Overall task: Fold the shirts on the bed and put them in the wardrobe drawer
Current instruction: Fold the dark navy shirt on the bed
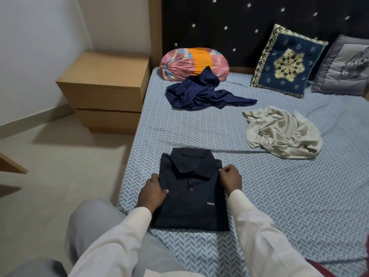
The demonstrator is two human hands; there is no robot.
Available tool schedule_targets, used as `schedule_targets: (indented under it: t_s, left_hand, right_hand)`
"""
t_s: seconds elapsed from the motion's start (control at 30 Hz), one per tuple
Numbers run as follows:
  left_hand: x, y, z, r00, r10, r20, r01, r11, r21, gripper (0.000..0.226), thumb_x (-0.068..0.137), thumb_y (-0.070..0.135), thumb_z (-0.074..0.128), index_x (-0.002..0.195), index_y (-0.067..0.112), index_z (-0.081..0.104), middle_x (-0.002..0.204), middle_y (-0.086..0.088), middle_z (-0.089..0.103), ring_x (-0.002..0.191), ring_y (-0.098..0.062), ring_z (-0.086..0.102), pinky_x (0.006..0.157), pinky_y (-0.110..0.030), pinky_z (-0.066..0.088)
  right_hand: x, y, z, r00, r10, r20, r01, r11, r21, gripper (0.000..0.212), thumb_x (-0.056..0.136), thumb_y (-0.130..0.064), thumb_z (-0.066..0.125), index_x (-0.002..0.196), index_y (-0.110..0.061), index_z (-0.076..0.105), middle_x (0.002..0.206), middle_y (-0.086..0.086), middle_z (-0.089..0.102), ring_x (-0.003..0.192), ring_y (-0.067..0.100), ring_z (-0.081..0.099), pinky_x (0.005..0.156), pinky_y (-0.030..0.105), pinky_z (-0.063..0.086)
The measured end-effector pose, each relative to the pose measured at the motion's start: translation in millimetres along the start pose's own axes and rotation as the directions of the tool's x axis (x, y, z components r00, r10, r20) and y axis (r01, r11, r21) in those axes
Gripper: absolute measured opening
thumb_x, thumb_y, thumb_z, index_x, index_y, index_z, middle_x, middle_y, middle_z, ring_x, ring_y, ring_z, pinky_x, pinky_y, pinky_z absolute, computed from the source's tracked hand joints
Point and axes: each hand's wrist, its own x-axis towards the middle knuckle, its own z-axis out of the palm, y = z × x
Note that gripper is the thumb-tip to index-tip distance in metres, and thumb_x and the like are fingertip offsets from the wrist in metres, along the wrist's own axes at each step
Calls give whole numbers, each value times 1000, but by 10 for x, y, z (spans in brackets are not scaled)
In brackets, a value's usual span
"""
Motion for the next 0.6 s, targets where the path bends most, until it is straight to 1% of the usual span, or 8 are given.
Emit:
schedule_targets:
  t_s: [0.1, 0.17, 0.23, 0.3, 0.37, 0.47, 0.53, 0.6]
  left_hand:
    - [25, 19, 25, 996, 65, -55, -64, 998, 30, 60, 86, 29, 64, 136, 21, 33, 127, -10, 42, 108, -33, 56, 85, -40, 48]
    - [56, 50, 24, 981, 161, -106, -147, 981, 130, 71, 89, 28, 61, 149, 23, 23, 135, -9, 33, 115, -31, 49, 89, -42, 48]
    - [119, 112, 23, 960, 260, -101, -228, 940, 253, 71, 93, 31, 56, 153, 22, 20, 146, -7, 24, 125, -30, 39, 96, -42, 46]
    - [203, 175, 22, 950, 311, -39, -281, 899, 336, 66, 96, 34, 50, 153, 20, 21, 157, -6, 13, 132, -31, 31, 101, -41, 43]
    - [298, 219, 13, 956, 292, 42, -285, 880, 379, 64, 97, 37, 46, 154, 23, 20, 161, -2, 5, 135, -31, 26, 102, -42, 42]
    - [436, 268, -41, 965, 234, 118, -262, 861, 437, 61, 97, 41, 43, 153, 31, 20, 162, 0, 9, 134, -32, 27, 96, -43, 44]
    - [510, 301, -74, 973, 187, 136, -229, 868, 440, 61, 97, 43, 44, 152, 34, 20, 161, 1, 10, 135, -32, 25, 95, -45, 45]
    - [543, 309, -112, 984, 117, 131, -163, 887, 431, 62, 96, 45, 45, 152, 36, 18, 160, -2, 10, 136, -35, 23, 98, -48, 44]
  right_hand:
    - [24, -4, 2, 999, 26, 23, -26, 1000, -11, 12, 86, -21, 55, 92, -12, 58, 81, 2, 59, 86, 29, 57, 71, 31, 38]
    - [16, -33, 22, 1000, 17, 21, -16, 998, -53, 17, 85, -22, 55, 100, -14, 55, 94, 8, 62, 93, 32, 59, 75, 33, 42]
    - [32, -43, 65, 995, -97, -34, 93, 988, -121, 25, 86, -23, 58, 110, -18, 53, 109, 12, 56, 104, 33, 54, 84, 37, 42]
    - [42, -54, 107, 968, -250, -15, 242, 949, -204, 27, 88, -23, 58, 115, -23, 55, 116, 11, 48, 112, 32, 46, 92, 40, 41]
    - [66, -35, 128, 948, -306, 88, 318, 899, -303, 29, 92, -24, 54, 120, -27, 58, 122, 9, 43, 117, 33, 40, 98, 43, 41]
    - [125, 4, 97, 955, -245, 167, 292, 869, -399, 36, 95, -26, 45, 131, -34, 51, 128, 9, 37, 120, 35, 34, 101, 46, 41]
    - [168, 15, 84, 950, -238, 204, 304, 853, -425, 39, 96, -25, 41, 133, -37, 46, 127, 10, 37, 118, 36, 34, 100, 49, 41]
    - [202, -19, 99, 938, -236, 252, 328, 839, -435, 41, 96, -26, 40, 135, -37, 43, 126, 12, 38, 118, 37, 35, 102, 49, 38]
